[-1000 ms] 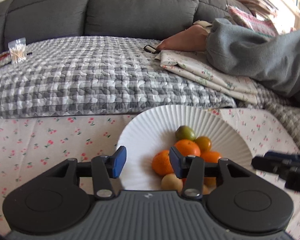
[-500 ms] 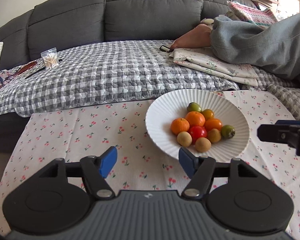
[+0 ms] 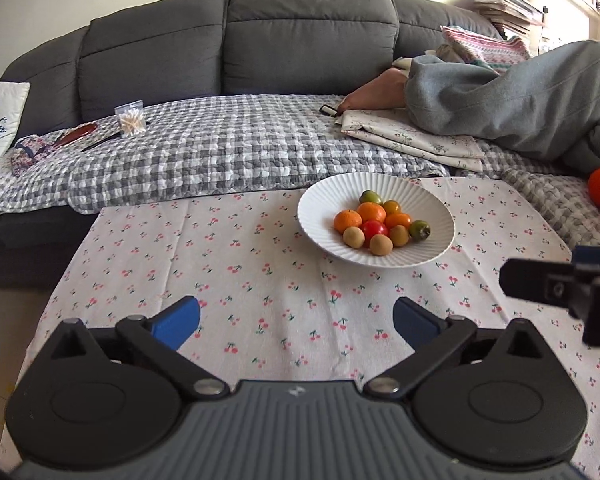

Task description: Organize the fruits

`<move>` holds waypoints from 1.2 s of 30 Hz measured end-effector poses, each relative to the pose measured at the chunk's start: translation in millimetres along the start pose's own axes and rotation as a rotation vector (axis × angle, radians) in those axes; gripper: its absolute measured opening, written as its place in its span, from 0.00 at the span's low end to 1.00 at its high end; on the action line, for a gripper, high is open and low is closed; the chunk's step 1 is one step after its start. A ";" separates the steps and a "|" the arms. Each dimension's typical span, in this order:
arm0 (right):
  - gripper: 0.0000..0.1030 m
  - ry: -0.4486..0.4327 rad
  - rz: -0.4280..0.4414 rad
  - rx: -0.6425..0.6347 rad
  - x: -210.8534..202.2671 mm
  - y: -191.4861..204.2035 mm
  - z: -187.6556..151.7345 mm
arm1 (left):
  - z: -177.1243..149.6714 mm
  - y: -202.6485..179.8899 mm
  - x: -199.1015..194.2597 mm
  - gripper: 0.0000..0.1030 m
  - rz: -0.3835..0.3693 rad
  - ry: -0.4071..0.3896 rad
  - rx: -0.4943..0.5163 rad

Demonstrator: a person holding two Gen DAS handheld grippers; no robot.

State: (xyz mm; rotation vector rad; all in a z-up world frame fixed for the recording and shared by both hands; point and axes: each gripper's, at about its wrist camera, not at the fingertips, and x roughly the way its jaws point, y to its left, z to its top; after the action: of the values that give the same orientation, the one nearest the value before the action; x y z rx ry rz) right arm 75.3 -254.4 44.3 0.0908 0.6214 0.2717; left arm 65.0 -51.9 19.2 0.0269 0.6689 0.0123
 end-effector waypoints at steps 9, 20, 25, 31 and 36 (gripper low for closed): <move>1.00 -0.020 -0.009 -0.002 -31.5 18.8 -17.3 | -13.6 10.4 -24.1 0.99 0.005 -0.029 -0.014; 1.00 0.008 -0.051 0.006 -22.6 15.7 -23.6 | -17.6 4.4 -18.9 0.99 -0.021 -0.016 0.013; 1.00 0.017 -0.050 -0.003 -18.5 17.7 -24.8 | -18.3 5.3 -17.1 0.99 -0.023 -0.010 0.007; 1.00 0.025 -0.052 -0.020 -16.8 20.8 -27.0 | -18.4 6.4 -16.9 0.99 -0.025 -0.010 0.006; 1.00 0.031 -0.055 -0.022 -15.2 21.3 -27.6 | -18.7 5.8 -16.3 0.99 -0.024 -0.010 0.012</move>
State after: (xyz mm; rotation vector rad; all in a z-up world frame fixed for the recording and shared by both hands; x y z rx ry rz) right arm 42.6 -238.0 34.0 0.0488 0.6508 0.2270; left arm 40.5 -46.0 14.8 0.0308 0.6592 -0.0149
